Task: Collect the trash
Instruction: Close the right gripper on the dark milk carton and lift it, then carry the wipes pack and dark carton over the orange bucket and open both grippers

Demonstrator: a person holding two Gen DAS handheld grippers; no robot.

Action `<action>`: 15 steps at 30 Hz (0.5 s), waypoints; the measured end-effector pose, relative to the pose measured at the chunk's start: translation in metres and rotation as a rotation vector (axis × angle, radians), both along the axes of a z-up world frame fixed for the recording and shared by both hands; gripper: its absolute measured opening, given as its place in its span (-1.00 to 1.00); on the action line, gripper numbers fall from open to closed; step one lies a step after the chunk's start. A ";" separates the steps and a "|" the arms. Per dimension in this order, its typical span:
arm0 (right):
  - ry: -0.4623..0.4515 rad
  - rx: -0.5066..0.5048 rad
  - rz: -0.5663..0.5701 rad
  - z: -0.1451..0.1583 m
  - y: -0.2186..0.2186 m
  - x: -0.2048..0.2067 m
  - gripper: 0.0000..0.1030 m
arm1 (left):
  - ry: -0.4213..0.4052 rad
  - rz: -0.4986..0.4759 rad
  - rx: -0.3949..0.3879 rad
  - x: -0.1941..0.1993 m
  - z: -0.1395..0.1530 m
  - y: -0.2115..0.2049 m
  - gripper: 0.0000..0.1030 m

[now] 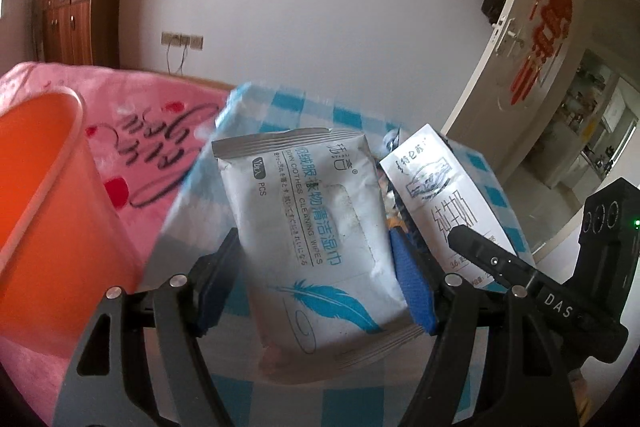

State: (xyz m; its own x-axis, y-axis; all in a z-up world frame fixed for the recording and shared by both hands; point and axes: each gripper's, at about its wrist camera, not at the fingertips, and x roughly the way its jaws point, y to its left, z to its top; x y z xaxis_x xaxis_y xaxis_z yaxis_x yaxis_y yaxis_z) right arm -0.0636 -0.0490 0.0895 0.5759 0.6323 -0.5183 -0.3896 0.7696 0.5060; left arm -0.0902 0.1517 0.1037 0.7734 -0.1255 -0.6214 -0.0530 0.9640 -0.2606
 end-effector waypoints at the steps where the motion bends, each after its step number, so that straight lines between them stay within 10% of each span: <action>1: -0.009 0.002 0.006 0.005 0.002 -0.002 -0.32 | -0.012 0.005 0.010 -0.003 0.006 0.002 0.42; 15: -0.051 0.060 0.183 0.071 0.080 -0.009 -0.32 | -0.129 0.187 0.138 -0.045 0.066 0.066 0.42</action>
State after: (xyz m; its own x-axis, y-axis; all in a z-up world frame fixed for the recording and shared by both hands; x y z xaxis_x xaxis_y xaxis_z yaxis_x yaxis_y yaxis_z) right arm -0.0729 0.0312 0.1605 0.4731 0.7574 -0.4500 -0.5461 0.6529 0.5249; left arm -0.1347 0.2181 0.1701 0.8492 0.1060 -0.5173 -0.2084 0.9674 -0.1439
